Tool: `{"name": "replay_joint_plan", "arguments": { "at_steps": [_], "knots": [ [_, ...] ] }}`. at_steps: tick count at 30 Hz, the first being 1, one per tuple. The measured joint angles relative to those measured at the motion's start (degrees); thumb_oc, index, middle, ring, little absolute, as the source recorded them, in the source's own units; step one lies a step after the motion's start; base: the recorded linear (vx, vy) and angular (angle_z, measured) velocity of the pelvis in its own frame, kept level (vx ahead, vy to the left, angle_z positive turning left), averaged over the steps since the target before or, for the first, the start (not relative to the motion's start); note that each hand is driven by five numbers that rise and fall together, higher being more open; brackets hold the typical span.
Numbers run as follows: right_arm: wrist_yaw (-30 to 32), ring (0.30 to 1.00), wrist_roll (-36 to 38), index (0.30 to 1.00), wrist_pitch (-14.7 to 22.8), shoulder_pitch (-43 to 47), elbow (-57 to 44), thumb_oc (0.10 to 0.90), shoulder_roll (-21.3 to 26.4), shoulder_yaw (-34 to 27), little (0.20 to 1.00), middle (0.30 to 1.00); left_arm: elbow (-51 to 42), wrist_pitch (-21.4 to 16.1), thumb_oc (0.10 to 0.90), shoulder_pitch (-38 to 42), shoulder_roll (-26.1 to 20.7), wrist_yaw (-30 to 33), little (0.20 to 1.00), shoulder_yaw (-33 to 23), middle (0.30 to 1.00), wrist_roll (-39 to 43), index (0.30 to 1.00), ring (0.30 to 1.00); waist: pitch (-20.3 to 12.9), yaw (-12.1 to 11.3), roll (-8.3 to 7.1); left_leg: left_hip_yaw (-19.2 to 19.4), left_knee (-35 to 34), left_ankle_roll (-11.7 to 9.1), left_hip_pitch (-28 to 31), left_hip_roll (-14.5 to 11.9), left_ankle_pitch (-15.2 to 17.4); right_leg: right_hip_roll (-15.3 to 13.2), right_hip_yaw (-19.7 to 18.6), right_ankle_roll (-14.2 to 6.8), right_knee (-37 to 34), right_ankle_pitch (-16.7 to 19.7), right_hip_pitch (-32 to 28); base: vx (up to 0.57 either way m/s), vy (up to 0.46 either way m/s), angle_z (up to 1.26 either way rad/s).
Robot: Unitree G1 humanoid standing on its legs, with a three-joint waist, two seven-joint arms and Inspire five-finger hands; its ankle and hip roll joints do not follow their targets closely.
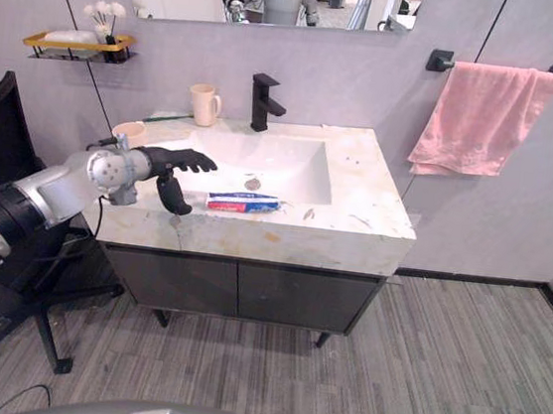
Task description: Organize the bathroom.
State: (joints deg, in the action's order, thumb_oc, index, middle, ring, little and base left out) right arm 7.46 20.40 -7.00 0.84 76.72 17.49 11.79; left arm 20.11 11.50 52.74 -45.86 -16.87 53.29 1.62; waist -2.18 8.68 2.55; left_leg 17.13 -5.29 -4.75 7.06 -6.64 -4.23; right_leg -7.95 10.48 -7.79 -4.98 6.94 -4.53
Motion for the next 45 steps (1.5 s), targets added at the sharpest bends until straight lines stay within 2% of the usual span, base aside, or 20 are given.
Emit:
{"name": "replay_joint_plan", "arguments": {
  "at_steps": [3, 6, 14, 22, 28, 35, 45],
  "knots": [
    [0.0, 0.9, 0.0, 0.9, 0.0, 0.0, 0.0, 0.8, 0.0, 0.0, 0.9, 0.9, 0.0, 0.5, 0.8, 0.2, 0.0, -0.3, 0.9, 0.0, 0.9, 0.1, 0.9, 0.9, 0.0, 0.4, 0.01, 0.1, 0.0, 0.0, -0.1, 0.0, 0.0, 0.0, -0.2, 0.0, 0.0, 0.0, 0.2, 0.0, 0.0, 0.0],
    [0.0, 0.9, 0.0, 0.9, 0.0, 0.0, 0.0, 0.8, 0.0, 0.0, 0.9, 0.9, -0.1, 2.4, 0.8, 0.8, 0.0, -1.2, 0.9, 0.0, 0.9, 0.3, 0.9, 0.9, 0.0, 1.0, 0.02, 0.3, 0.0, 0.0, -0.2, 0.0, 0.0, 0.0, -0.4, 0.0, 0.0, 0.0, 0.4, 0.01, -0.007, -0.02],
    [0.0, 0.9, 0.1, 0.9, 0.1, -0.1, -0.1, 0.8, 0.0, 0.0, 0.9, 0.9, 0.1, 3.0, 0.8, 1.6, -0.1, 0.4, 0.9, 0.0, 0.9, 2.5, 0.9, 0.9, 0.0, 2.4, 0.14, 1.2, 0.0, 0.1, 0.3, 0.1, -0.1, 0.0, -1.2, 0.2, 0.0, 0.2, 0.4, 0.02, -0.016, -0.05],
    [0.0, 0.9, 0.1, 0.9, 0.1, -0.3, -0.1, 0.8, 0.0, 0.0, 0.9, 0.9, -0.1, 4.4, 0.8, 3.0, -0.1, 0.3, 0.9, 0.0, 0.9, 4.7, 0.9, 0.9, 0.0, 2.6, 1.21, 1.3, 0.0, 0.2, 0.4, 0.1, 0.1, 0.0, -1.3, 0.0, 0.0, 0.0, 0.4, 0.0, 0.0, 0.0],
    [0.0, 0.9, 0.0, 0.9, 0.2, -0.3, 0.0, 0.8, 0.0, 0.0, 0.9, 0.9, 0.0, 5.9, 0.8, 3.0, 0.0, -0.1, 0.9, 0.0, 0.9, 5.1, 0.9, 0.9, 0.1, 2.6, 1.4, 1.4, 0.0, 0.2, 0.4, 0.1, 0.2, 0.0, -1.4, 0.0, 0.0, 0.0, 0.4, 0.01, 0.0, 0.0],
    [-0.7, 0.9, 0.0, 0.9, 0.2, -0.2, -0.1, 0.8, 0.0, 0.0, 0.9, 0.9, 0.6, 7.6, 0.8, 3.0, 0.8, -3.1, 0.9, 0.0, 0.9, 4.9, 0.9, 0.9, 0.1, 2.7, 1.4, 1.6, 0.0, 0.2, 0.5, 0.1, 0.1, 0.0, -1.5, 0.0, 0.0, 0.0, 0.4, 0.0, 0.001, 0.0],
    [-0.7, 0.9, 0.0, 0.9, 0.1, -0.2, -0.1, 0.8, 0.0, 0.1, 0.9, 0.9, 0.8, 11.3, 0.8, 3.0, 3.2, -11.5, 0.9, 0.2, 0.9, 4.3, 0.9, 0.9, 0.1, 2.8, 1.52, 1.7, 0.0, 0.1, 0.5, 0.1, 0.1, 0.1, -1.6, 0.0, 0.0, 0.0, 0.4, 0.0, 0.0, 0.0]
  ]
}}
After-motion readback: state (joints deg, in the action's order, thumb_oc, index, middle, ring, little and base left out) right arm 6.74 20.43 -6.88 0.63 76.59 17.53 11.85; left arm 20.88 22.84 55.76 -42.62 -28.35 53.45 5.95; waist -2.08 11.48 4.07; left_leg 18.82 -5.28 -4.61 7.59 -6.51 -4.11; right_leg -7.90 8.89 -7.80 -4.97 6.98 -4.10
